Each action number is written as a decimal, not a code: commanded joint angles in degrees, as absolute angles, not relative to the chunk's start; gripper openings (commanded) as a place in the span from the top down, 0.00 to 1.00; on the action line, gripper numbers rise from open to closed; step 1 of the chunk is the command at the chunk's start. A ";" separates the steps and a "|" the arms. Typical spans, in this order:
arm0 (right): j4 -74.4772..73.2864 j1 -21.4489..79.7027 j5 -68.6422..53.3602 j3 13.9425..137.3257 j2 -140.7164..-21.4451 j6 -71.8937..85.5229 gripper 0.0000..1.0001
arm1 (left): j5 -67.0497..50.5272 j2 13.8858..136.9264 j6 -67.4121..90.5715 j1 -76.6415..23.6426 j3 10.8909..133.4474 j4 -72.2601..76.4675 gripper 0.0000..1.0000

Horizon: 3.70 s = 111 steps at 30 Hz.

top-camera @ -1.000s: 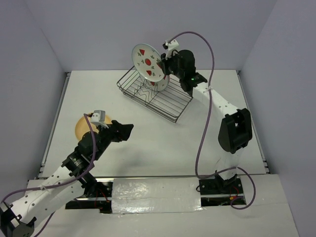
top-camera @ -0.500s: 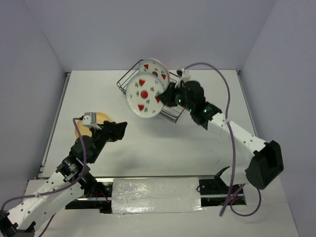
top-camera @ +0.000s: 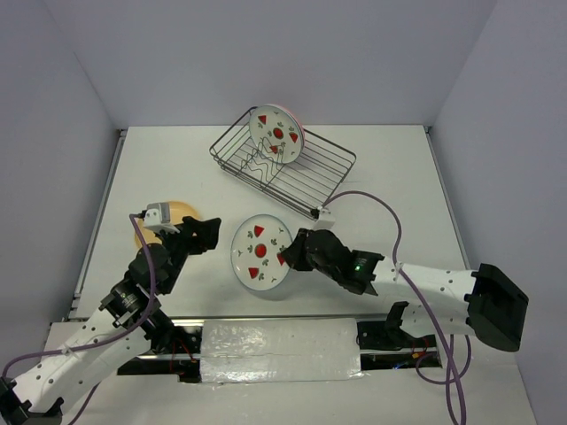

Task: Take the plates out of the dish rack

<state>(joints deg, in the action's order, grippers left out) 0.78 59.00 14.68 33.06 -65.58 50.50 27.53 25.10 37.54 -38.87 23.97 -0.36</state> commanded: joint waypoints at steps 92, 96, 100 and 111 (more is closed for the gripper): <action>-1.59 35.01 1.97 74.06 -70.13 -2.23 0.37 | 22.95 26.89 37.70 -40.34 26.10 2.02 0.18; 3.67 28.06 -8.25 79.53 -76.35 -10.09 0.37 | 18.73 28.91 38.32 -40.43 26.10 3.60 0.19; 7.03 25.58 -12.57 84.10 -84.18 -17.57 0.38 | 16.27 30.67 38.76 -40.52 26.46 4.04 0.19; -1.84 21.10 -20.13 106.34 -110.64 -21.27 0.39 | 15.11 27.60 39.46 -40.87 24.70 5.27 0.18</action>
